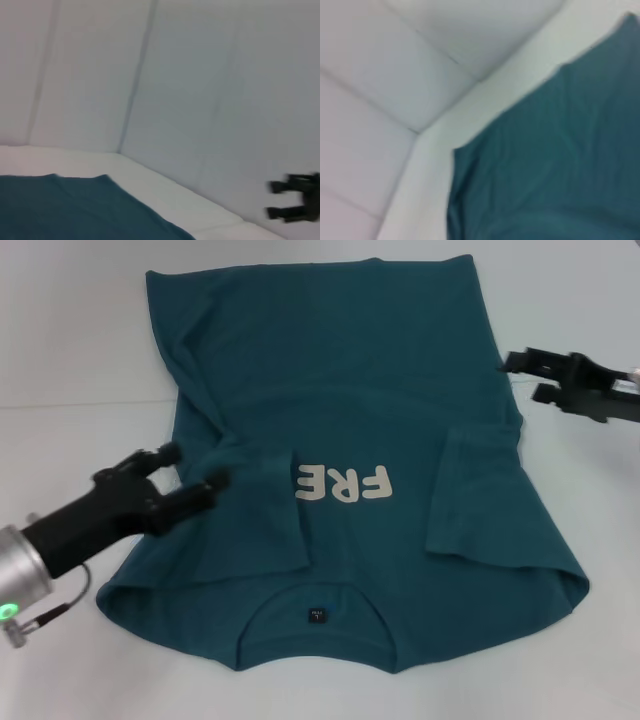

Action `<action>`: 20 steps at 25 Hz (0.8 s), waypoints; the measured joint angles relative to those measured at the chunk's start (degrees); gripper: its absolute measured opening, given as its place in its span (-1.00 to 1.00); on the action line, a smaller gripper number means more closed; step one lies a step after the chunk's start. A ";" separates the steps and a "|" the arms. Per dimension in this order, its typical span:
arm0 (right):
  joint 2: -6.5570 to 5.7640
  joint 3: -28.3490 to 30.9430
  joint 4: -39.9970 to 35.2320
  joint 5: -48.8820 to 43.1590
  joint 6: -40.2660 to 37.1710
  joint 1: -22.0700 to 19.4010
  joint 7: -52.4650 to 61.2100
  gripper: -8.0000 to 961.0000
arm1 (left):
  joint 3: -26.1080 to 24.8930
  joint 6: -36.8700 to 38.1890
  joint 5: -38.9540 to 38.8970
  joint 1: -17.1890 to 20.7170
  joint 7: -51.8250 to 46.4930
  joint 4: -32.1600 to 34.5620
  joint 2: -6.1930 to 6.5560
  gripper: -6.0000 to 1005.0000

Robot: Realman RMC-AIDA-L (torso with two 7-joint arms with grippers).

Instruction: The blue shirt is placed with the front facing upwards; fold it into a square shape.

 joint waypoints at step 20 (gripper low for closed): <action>-0.20 5.60 -7.24 5.23 -21.69 -17.99 -19.97 0.77 | -7.54 -2.61 24.28 6.11 -31.30 14.75 -0.10 0.66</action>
